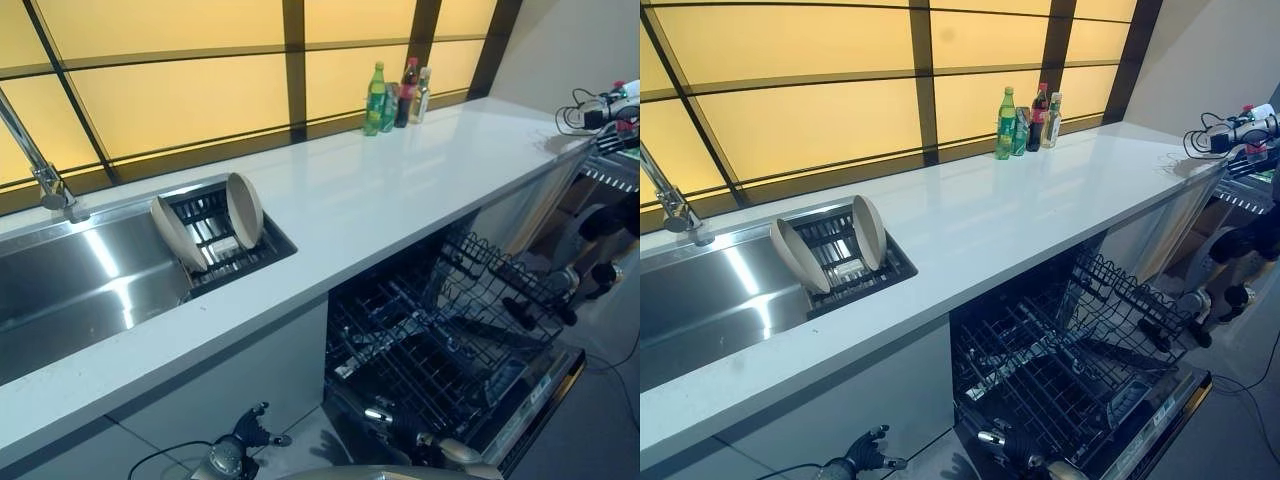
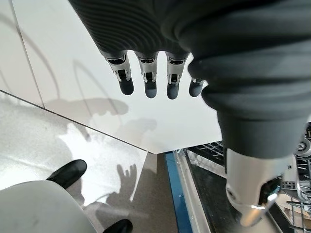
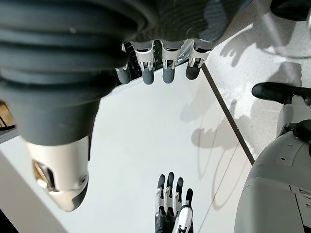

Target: Pick up plates and place into dishwasher.

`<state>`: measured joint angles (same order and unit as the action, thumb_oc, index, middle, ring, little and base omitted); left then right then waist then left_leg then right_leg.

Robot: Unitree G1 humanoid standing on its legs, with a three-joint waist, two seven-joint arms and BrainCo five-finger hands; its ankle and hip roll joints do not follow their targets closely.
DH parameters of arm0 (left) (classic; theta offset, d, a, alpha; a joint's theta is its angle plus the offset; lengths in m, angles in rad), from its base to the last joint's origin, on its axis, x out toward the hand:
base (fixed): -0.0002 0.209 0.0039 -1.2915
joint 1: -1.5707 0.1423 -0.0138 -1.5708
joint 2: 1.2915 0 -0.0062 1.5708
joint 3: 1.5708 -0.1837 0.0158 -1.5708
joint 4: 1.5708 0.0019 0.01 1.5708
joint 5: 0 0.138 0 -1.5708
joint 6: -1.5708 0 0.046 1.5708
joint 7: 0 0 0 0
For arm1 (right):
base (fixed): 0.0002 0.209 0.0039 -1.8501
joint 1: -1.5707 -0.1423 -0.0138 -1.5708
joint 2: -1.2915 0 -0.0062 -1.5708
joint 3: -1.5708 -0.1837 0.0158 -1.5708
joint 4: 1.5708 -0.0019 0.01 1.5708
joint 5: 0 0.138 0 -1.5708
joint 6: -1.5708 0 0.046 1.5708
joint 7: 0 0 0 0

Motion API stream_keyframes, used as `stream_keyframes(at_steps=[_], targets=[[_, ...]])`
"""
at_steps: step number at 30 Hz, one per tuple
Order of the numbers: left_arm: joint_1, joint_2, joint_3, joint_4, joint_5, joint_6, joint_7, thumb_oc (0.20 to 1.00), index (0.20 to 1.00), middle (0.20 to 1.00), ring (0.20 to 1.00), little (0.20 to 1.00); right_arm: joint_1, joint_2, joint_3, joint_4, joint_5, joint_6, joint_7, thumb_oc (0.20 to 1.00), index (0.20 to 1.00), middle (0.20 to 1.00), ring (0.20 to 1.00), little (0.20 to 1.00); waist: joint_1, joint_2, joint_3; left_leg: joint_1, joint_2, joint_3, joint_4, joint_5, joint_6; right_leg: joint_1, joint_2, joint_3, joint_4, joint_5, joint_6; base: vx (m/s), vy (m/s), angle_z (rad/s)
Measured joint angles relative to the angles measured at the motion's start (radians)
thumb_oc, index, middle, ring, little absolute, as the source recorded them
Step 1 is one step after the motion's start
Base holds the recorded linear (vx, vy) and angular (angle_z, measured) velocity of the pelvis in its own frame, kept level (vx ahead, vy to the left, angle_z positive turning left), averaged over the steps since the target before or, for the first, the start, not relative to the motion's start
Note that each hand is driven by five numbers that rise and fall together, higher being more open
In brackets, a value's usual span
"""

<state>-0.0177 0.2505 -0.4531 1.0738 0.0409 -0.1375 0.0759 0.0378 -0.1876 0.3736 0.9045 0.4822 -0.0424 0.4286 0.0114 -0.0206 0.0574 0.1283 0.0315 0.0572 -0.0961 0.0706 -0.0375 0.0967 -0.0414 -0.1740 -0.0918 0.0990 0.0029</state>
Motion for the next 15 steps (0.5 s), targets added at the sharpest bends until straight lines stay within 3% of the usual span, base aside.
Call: stream_keyframes(at_steps=[9, 11, 15], targets=[[0.025, 0.006, 0.004, -0.063, -0.120, -0.077, -0.085, 1.000, 1.000, 1.000, 1.000, 1.000, 0.007, 0.004, -0.001, -0.038, 0.000, -0.033, -0.047, 1.000, 1.000, 1.000, 1.000, 1.000, 0.000, 0.005, 0.003, 0.000, 0.001, 0.000, 0.000, 0.001, -0.001, 0.000, 0.001, 0.000, -0.002, 0.002, 0.003, 0.00, 0.000, 0.00], [0.048, 0.009, 0.017, -0.143, -0.197, -0.094, -0.147, 1.000, 1.000, 1.000, 1.000, 1.000, 0.010, 0.003, -0.001, -0.062, 0.000, -0.032, -0.060, 1.000, 1.000, 1.000, 1.000, 1.000, 0.001, 0.009, 0.006, 0.001, 0.001, 0.000, 0.000, 0.001, -0.001, 0.001, 0.001, 0.000, -0.002, 0.002, 0.003, 0.00, 0.000, 0.00], [0.072, 0.034, 0.041, -0.340, -0.391, -0.103, -0.413, 1.000, 1.000, 1.000, 1.000, 1.000, 0.026, -0.012, -0.004, -0.162, 0.000, -0.029, -0.086, 1.000, 1.000, 1.000, 1.000, 1.000, 0.000, 0.027, 0.016, 0.001, 0.001, 0.000, 0.000, 0.002, 0.000, 0.002, 0.001, 0.000, -0.003, 0.002, 0.003, -0.02, 0.046, 0.00]])
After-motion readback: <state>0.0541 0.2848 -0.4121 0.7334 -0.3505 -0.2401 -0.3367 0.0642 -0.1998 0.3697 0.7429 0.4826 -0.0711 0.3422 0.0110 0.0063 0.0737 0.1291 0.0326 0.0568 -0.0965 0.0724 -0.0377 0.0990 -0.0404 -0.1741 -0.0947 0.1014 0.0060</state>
